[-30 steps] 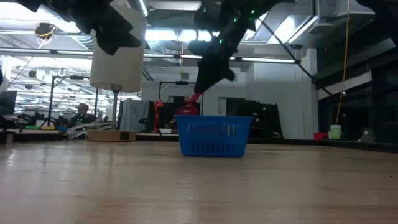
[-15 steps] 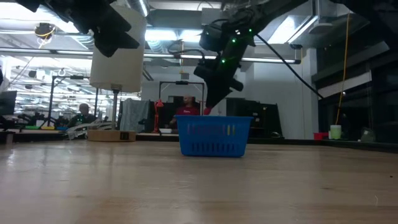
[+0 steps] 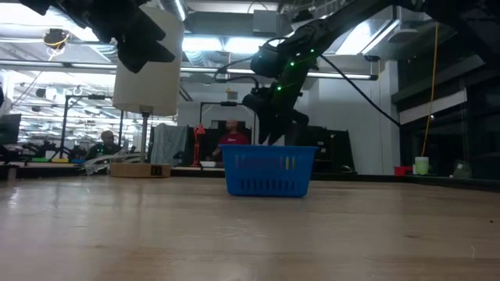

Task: Pick and place Stapler, Stapler remover, tape
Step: Put the red stapler into the black bin

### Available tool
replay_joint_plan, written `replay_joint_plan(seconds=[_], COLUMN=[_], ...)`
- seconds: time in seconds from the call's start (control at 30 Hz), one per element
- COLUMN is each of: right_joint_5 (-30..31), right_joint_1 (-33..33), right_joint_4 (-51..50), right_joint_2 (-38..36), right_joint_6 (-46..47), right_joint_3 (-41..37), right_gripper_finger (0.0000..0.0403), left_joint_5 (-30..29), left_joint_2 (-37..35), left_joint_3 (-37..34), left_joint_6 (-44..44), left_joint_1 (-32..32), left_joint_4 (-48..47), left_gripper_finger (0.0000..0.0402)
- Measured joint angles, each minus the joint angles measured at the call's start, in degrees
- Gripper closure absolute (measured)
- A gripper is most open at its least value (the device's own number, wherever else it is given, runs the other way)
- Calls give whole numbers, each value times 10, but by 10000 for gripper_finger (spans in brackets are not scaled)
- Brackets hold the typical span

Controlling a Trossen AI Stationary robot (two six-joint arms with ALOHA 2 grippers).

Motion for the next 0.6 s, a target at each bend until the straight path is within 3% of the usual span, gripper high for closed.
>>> replay_joint_plan(seconds=[0.23,0.43,0.6], right_joint_5=[-2,-75,-86], right_joint_1=[0,0,12], right_joint_4=[-6,-6,-5], right_joint_2=[5,5,2], right_joint_6=[0,-5,-13], right_joint_3=[0,0,0], right_gripper_finger=[210,182,180], left_joint_5=[0,4,29], left_joint_2=[0,0,0], left_joint_3=[0,0,0], left_joint_6=[0,1,18], left_joint_1=[0,0,0], left_joint_4=[-9,-11,-11], left_gripper_finger=[180,180,180])
